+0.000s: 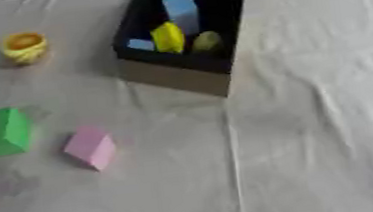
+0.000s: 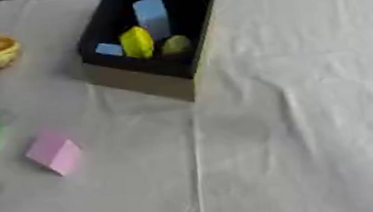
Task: Pick up objects on the table and place them in the box.
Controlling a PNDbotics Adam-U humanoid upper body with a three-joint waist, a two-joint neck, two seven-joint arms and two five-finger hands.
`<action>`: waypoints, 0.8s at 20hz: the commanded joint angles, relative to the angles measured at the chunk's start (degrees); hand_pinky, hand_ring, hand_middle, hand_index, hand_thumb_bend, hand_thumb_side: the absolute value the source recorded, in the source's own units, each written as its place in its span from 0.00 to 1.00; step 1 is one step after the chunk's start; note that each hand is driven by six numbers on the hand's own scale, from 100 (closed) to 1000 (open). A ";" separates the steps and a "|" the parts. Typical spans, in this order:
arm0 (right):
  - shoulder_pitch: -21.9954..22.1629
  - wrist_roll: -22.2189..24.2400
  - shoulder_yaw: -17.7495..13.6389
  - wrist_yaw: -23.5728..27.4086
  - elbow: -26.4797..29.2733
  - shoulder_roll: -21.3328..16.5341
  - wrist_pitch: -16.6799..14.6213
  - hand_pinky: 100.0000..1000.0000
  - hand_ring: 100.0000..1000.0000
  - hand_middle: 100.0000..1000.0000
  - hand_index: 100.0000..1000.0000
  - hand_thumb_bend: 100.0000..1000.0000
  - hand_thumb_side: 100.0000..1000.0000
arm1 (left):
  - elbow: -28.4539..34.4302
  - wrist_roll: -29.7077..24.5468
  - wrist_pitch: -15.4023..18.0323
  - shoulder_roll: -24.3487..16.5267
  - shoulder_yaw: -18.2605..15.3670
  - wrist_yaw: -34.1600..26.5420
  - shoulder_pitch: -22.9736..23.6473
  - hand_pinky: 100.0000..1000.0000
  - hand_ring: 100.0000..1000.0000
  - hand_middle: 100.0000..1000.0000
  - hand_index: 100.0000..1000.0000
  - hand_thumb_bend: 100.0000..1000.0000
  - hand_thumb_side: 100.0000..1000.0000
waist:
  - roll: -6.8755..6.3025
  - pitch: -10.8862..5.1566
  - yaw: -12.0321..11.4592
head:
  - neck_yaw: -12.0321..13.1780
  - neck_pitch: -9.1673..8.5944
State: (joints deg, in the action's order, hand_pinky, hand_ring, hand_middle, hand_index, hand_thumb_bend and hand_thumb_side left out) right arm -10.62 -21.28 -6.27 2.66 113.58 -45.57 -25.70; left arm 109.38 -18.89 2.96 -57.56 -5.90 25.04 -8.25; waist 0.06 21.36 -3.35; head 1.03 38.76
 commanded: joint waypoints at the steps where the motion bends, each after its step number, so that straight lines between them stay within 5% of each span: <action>1: -0.61 0.11 -0.24 0.37 1.01 -0.88 0.19 0.84 0.83 0.69 0.74 0.00 0.59 | -3.13 -1.06 -0.65 -2.72 -0.76 1.13 -1.09 0.83 0.86 0.81 0.89 0.88 0.14 | -0.75 -1.96 -0.03 | 0.55 -0.04; 7: -0.81 0.11 0.04 0.89 1.01 -0.41 0.63 0.84 0.83 0.69 0.73 0.00 0.59 | -10.87 -5.49 -0.48 -3.07 1.31 0.31 -4.12 0.83 0.87 0.82 0.88 0.68 0.00 | -0.90 -1.91 0.28 | 1.31 -0.07; 16: -1.28 0.44 0.63 1.53 1.01 0.43 1.37 0.84 0.82 0.68 0.73 0.00 0.59 | -16.24 -11.61 0.50 -2.31 5.18 -0.76 -9.13 0.81 0.86 0.82 0.89 0.63 0.00 | -1.23 -1.56 0.98 | 2.07 -0.13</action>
State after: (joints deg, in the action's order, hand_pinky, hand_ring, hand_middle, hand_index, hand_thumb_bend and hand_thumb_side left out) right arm -11.29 -20.85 -5.27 3.73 113.59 -44.06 -24.51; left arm 93.49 -29.89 3.37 -57.98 -0.56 24.19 -16.68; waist -0.30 21.36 -2.37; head 2.87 38.76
